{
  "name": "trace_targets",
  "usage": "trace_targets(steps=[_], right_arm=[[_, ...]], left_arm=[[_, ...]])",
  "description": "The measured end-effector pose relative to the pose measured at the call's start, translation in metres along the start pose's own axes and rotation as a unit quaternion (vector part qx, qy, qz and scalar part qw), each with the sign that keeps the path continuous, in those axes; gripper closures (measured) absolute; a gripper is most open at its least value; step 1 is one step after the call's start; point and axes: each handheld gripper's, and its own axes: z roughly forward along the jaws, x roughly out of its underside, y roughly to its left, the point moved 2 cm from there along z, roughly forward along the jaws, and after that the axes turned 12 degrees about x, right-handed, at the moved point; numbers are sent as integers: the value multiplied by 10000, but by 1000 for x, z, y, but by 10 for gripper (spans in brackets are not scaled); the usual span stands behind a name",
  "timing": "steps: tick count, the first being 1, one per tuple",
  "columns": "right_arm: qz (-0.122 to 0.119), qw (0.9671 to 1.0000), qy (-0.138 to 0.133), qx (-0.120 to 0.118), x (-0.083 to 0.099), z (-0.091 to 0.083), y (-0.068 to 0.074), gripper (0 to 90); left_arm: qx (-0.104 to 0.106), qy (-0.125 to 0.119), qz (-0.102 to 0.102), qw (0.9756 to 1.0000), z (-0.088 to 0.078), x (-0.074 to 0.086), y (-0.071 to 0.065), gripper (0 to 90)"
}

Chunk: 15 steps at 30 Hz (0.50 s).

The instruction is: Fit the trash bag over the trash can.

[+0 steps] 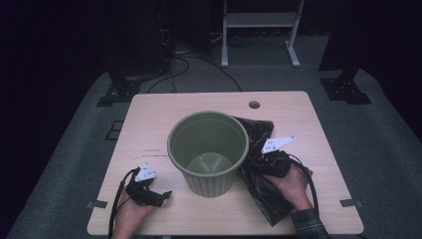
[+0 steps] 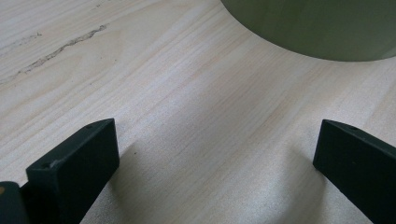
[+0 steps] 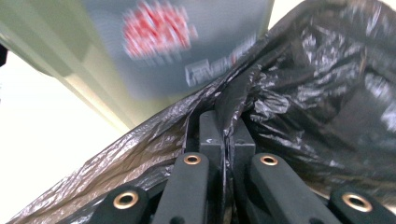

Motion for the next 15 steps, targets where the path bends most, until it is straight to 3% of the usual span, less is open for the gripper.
trace_targets(steps=[7,15], right_arm=[[-153,9991,-397,28,-23,-33,3,872],[-295,9954,-905,-56,-43,-73,8,871]], left_arm=[[0,-1,0,10000,0,0,0,0],[-1,-7,-9,10000,0,0,0,0]])
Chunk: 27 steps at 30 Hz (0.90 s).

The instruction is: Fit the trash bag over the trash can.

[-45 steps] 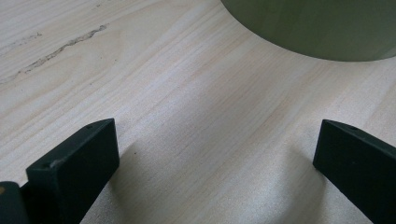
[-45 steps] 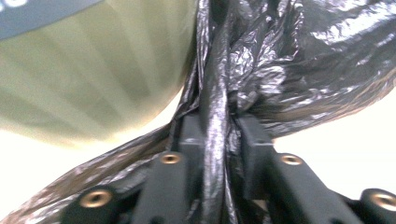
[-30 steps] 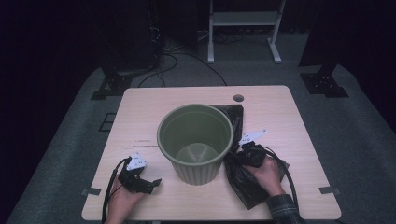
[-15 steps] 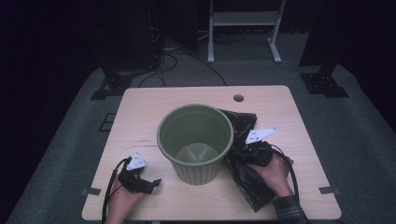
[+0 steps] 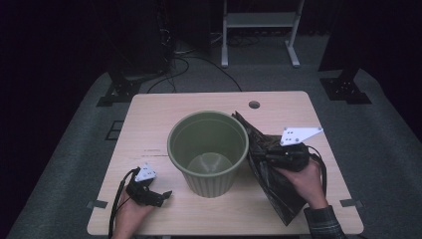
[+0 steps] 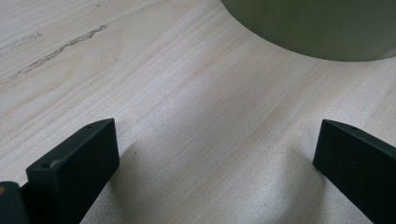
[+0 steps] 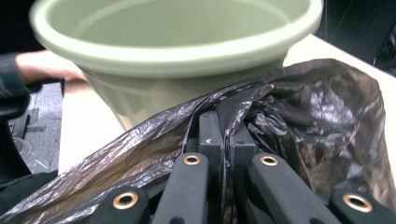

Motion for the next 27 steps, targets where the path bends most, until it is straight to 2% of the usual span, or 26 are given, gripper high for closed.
trace_targets(steps=[5,14,18,22,27], right_arm=[[-54,9997,-235,-51,-16,-17,1,870],[-249,9977,-569,-276,-48,-34,6,870],[-382,9963,-654,-397,-65,-36,14,870],[-464,9935,-809,-656,-83,-35,21,870],[-579,9908,-892,-841,-104,-27,28,870]], left_arm=[[0,13,10,10000,0,0,0,0],[-3,11,10,10000,0,0,0,0],[-3,12,10,10000,0,0,0,0],[-4,2,9,10000,0,0,0,0],[-3,4,9,10000,0,0,0,0]])
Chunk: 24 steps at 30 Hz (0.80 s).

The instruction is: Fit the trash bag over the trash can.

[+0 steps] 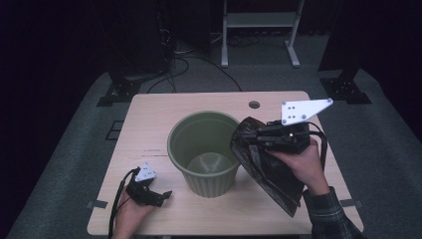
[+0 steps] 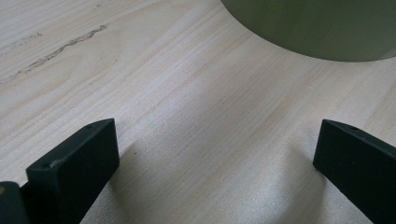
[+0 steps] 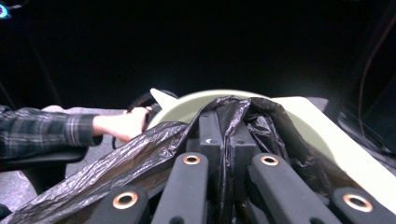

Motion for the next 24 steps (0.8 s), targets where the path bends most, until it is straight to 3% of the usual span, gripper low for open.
trace_targets(steps=[8,16,24], right_arm=[[-184,9993,-41,-319,-27,30,10,868],[-461,9969,-12,-639,-56,67,30,868],[-531,9941,58,-941,-67,104,48,868]], left_arm=[[2,-2,0,10000,0,0,0,0],[2,0,7,10000,0,0,0,0],[25,-4,9,10000,0,0,0,0]])
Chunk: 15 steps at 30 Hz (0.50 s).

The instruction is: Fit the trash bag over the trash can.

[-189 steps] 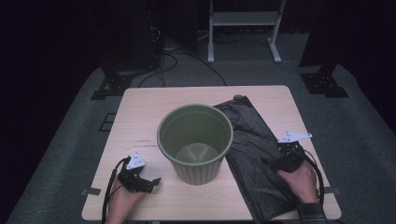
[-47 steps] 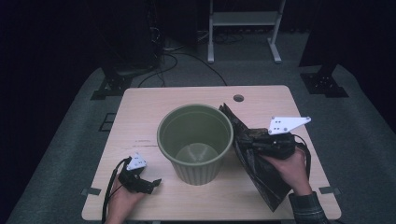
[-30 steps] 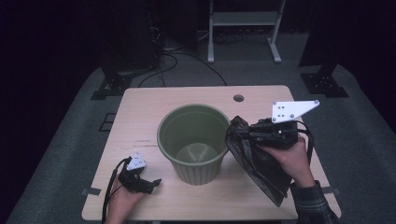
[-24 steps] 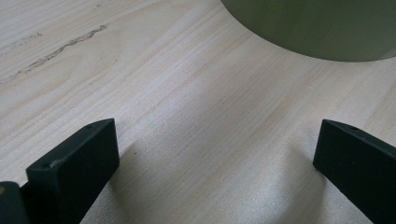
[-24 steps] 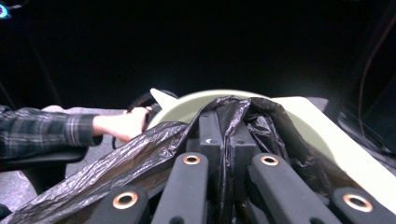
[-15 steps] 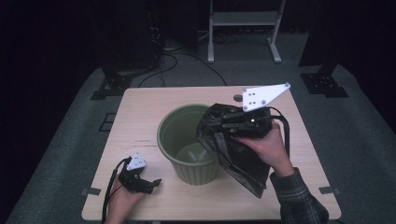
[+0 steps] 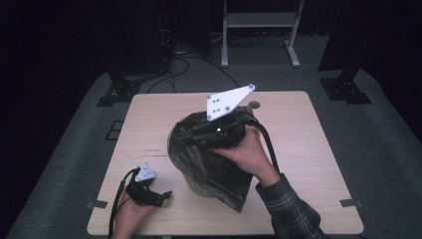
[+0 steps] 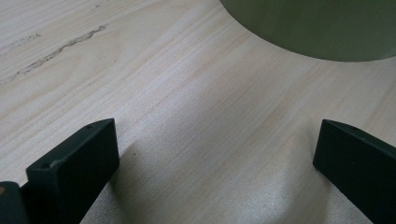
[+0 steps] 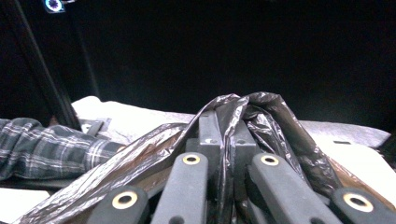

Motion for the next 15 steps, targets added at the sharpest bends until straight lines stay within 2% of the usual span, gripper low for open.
trace_targets(steps=[6,15], right_arm=[[-74,9996,-24,-273,-10,28,11,868],[-142,9986,-90,-507,-23,54,23,866]], left_arm=[[-3,-1,4,10000,0,0,0,0],[8,3,11,10000,0,0,0,0]])
